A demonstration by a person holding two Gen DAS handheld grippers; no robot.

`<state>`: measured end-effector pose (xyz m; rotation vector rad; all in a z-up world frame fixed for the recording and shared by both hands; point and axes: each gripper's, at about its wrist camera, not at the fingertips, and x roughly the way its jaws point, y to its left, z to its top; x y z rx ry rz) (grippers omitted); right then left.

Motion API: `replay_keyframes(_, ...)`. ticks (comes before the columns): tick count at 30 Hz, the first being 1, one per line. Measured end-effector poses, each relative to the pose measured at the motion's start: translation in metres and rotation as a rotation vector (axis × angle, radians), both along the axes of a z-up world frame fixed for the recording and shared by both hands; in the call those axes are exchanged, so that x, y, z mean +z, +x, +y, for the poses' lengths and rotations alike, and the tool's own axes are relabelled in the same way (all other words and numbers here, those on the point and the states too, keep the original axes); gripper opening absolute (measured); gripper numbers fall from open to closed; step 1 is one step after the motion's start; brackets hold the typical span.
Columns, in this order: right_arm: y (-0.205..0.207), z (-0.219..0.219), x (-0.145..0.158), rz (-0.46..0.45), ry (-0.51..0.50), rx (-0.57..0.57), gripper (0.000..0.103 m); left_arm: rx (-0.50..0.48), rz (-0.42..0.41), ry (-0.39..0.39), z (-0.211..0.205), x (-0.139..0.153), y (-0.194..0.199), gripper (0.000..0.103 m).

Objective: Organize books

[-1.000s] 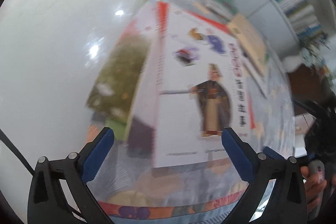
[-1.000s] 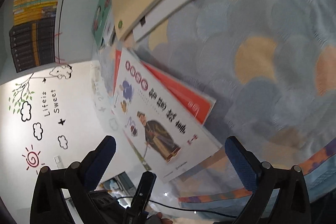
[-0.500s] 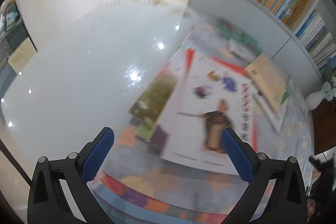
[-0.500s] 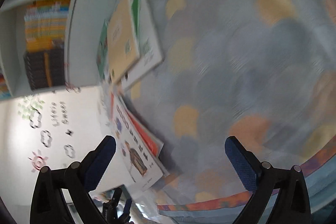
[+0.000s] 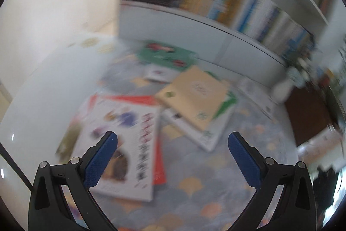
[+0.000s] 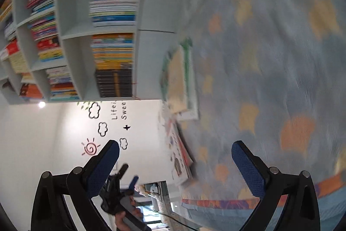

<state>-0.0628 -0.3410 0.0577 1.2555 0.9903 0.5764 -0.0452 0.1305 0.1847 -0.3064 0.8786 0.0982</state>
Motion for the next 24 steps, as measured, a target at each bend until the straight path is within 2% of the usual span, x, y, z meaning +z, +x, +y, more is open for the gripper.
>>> replay_keyframes(3, 0.02, -0.01, 0.026, -0.058, 0.044, 0.004, 0.103, -0.05, 0.009, 0.047, -0.014, 0.009, 0.042, 0.102)
replay_keyframes(5, 0.037, -0.005, 0.047, -0.06, 0.152, -0.012, 0.103, -0.105, -0.011, 0.028, -0.015, 0.019, 0.074, 0.102)
replay_keyframes(6, 0.052, 0.003, 0.067, -0.086, 0.239, 0.018, 0.103, -0.142, -0.01, 0.019, -0.014, 0.026, 0.097, 0.102)
replay_keyframes(7, 0.064, 0.009, 0.084, -0.107, 0.262, 0.044, 0.103, -0.158, -0.009, 0.016, -0.013, 0.03, 0.113, 0.102)
replay_keyframes(9, 0.087, 0.021, 0.123, -0.145, 0.22, 0.066, 0.103, -0.195, -0.039, -0.006, -0.004, 0.044, 0.145, 0.102)
replay_keyframes(10, 0.101, 0.032, 0.153, -0.202, 0.176, 0.067, 0.103, -0.232, -0.052, -0.016, 0.0, 0.049, 0.161, 0.102)
replay_keyframes(13, 0.129, 0.067, 0.208, -0.366, 0.084, 0.119, 0.103, -0.371, 0.06, 0.013, 0.002, 0.028, 0.212, 0.102)
replay_keyframes(14, 0.14, 0.088, 0.22, -0.426, -0.01, 0.16, 0.103, -0.418, 0.109, 0.029, 0.0, 0.011, 0.227, 0.102)
replay_keyframes(15, 0.148, 0.101, 0.222, -0.448, -0.078, 0.181, 0.103, -0.444, 0.135, 0.042, -0.002, -0.003, 0.234, 0.102)
replay_keyframes(16, 0.161, 0.129, 0.215, -0.456, -0.199, 0.218, 0.103, -0.468, 0.172, 0.058, -0.004, -0.022, 0.241, 0.102)
replay_keyframes(17, 0.17, 0.148, 0.2, -0.425, -0.267, 0.24, 0.103, -0.488, 0.219, 0.064, -0.005, -0.044, 0.249, 0.102)
replay_keyframes(18, 0.178, 0.159, 0.183, -0.387, -0.299, 0.257, 0.103, -0.498, 0.258, 0.05, -0.004, -0.062, 0.255, 0.102)
replay_keyframes(19, 0.192, 0.182, 0.149, -0.292, -0.321, 0.296, 0.103, -0.504, 0.28, 0.029, -0.002, -0.075, 0.257, 0.102)
replay_keyframes(20, 0.197, 0.189, 0.129, -0.245, -0.316, 0.314, 0.103, -0.51, 0.306, -0.002, 0.0, -0.089, 0.261, 0.102)
replay_keyframes(22, 0.212, 0.21, 0.07, -0.119, -0.276, 0.323, 0.103, -0.503, 0.357, -0.05, 0.004, -0.114, 0.266, 0.102)
replay_keyframes(24, 0.219, 0.217, 0.034, -0.051, -0.25, 0.318, 0.103, -0.486, 0.406, -0.085, 0.008, -0.133, 0.269, 0.102)
